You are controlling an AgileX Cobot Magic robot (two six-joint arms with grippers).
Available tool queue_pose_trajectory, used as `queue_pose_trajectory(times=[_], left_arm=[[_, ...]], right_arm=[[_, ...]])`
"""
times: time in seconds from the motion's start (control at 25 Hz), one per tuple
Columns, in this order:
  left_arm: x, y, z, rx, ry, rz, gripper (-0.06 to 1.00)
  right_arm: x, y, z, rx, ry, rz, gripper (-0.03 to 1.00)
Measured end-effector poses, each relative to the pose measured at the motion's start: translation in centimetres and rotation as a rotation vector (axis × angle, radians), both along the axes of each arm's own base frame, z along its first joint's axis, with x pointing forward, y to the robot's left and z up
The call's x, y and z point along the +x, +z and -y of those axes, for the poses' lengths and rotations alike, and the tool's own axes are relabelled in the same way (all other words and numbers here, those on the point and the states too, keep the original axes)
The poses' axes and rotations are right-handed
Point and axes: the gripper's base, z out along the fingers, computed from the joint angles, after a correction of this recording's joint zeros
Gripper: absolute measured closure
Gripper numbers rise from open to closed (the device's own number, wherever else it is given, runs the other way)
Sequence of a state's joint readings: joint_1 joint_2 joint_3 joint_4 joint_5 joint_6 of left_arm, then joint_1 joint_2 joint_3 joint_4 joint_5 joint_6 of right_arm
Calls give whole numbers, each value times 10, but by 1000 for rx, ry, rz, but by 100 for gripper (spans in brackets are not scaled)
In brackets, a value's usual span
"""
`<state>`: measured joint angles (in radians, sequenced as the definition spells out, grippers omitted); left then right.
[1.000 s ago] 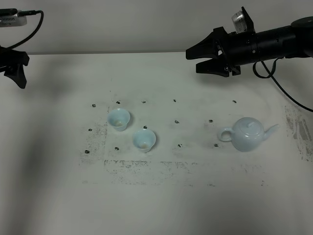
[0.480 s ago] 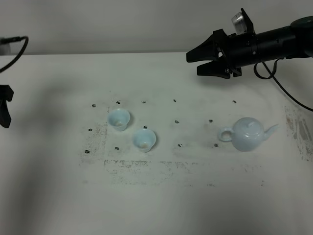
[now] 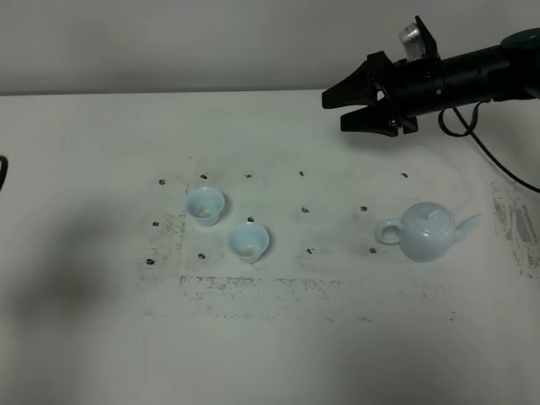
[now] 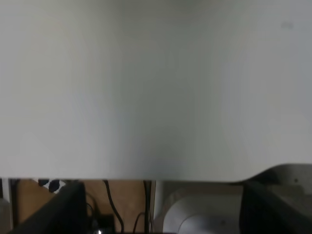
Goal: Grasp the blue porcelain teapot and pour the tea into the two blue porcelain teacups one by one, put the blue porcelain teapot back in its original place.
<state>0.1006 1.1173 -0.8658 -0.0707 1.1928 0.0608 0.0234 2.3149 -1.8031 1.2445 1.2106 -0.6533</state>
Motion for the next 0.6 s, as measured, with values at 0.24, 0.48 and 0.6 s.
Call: queue_pose_trajectory(times=[0.24,0.48,0.6], left_arm=[[-59,-21,7,0,5,76,32],[-99,-42,12,-8,37,252,33],[-114,-37,14,-3,54,372,33]], right_arm=[[0,0,0,-5,2,0,38],[0,0,0,-5,2,0,38],[0,-1,0,-6,3,0,38]])
